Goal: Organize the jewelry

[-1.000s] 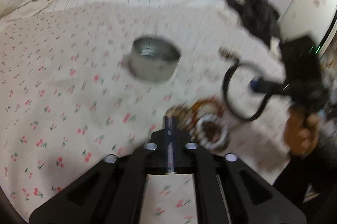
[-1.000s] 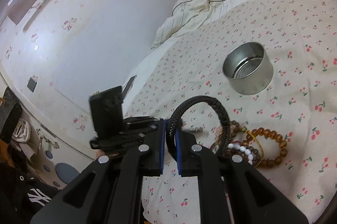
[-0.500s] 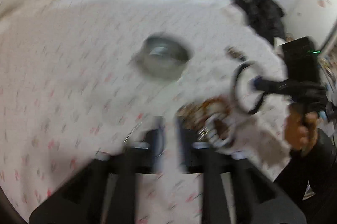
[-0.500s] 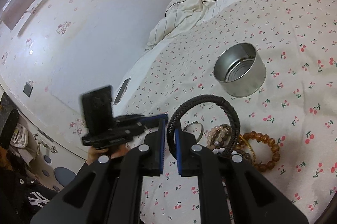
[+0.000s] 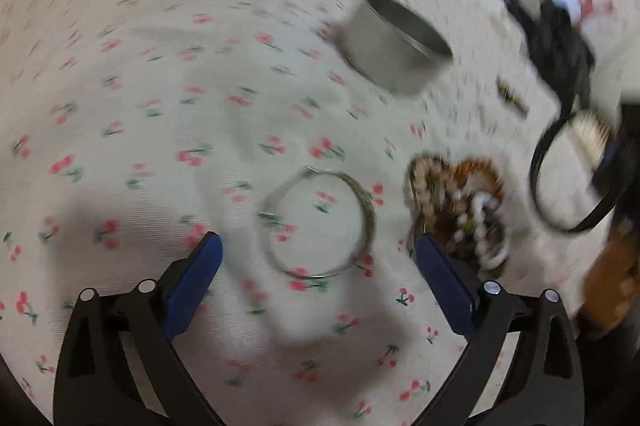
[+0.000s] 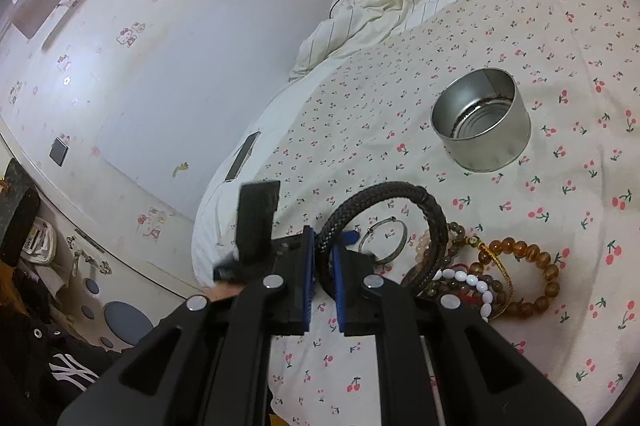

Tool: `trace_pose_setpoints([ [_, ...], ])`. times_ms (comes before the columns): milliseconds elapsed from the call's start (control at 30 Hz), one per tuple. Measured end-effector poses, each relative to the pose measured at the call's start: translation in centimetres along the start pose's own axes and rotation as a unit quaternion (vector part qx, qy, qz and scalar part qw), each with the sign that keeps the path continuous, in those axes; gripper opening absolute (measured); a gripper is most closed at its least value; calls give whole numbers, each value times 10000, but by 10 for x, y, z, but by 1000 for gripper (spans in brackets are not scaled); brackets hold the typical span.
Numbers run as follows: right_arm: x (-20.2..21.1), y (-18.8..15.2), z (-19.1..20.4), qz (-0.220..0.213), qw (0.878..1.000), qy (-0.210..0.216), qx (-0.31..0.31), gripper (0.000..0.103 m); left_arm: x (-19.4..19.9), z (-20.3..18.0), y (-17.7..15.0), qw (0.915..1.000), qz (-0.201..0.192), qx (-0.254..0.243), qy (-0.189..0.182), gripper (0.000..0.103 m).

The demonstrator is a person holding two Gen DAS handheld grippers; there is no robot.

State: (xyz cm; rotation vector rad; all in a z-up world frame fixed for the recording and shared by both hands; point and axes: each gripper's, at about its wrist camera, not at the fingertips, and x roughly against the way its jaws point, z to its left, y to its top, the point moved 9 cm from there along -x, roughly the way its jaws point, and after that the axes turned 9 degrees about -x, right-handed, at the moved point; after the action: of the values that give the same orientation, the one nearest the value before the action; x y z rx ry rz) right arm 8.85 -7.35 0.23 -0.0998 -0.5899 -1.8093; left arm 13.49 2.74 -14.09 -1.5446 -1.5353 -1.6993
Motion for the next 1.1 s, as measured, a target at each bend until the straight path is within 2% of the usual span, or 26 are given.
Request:
trace_pose_setpoints([
  [33, 0, 0, 0, 0, 10000, 4, 3, 11, -3, -5, 0, 9996, 40, -184, 205, 73],
  [67, 0, 0, 0, -5, 10000, -12, 19, 11, -5, -9, 0, 9975, 84, -401, 580, 55],
  [333, -3, -3, 4, 28, 9998, -83, 165, 11, 22, -21, 16, 9977, -591, -159, 287, 54],
  [467, -1, -2, 5, -10, 9998, -93, 202, 12, 45, -30, 32, 9919, -1056, -418, 562, 54],
  [567, 0, 0, 6, -57, 9995, -163, 255, 12, 56, -31, 40, 9882, -1212, -605, 719, 55],
  [633, 1, 6, 8, -113, 9994, -151, 286, 12, 62, -35, 54, 9864, -1347, -630, 696, 55],
  [733, 2, 26, 15, -211, 9988, -104, 426, 12, 76, -30, 71, 9840, -1577, -501, 657, 55],
  [833, 1, 52, 20, -261, 9985, 109, 461, 12, 85, -27, 92, 9784, -1777, -531, 912, 55],
  [867, -1, 60, 20, -251, 9985, 156, 457, 12, 86, -26, 101, 9749, -1829, -597, 1116, 55],
  [900, -3, 71, 18, -246, 9986, 176, 436, 12, 85, -26, 108, 9713, -1853, -706, 1310, 55],
  [1000, -8, 95, 7, -279, 9988, 140, 370, 12, 75, -21, 129, 9675, -1799, -862, 1557, 55],
  [1100, -15, 116, -7, -300, 9991, 135, 264, 12, 61, -18, 147, 9689, -1706, -914, 1542, 55],
])
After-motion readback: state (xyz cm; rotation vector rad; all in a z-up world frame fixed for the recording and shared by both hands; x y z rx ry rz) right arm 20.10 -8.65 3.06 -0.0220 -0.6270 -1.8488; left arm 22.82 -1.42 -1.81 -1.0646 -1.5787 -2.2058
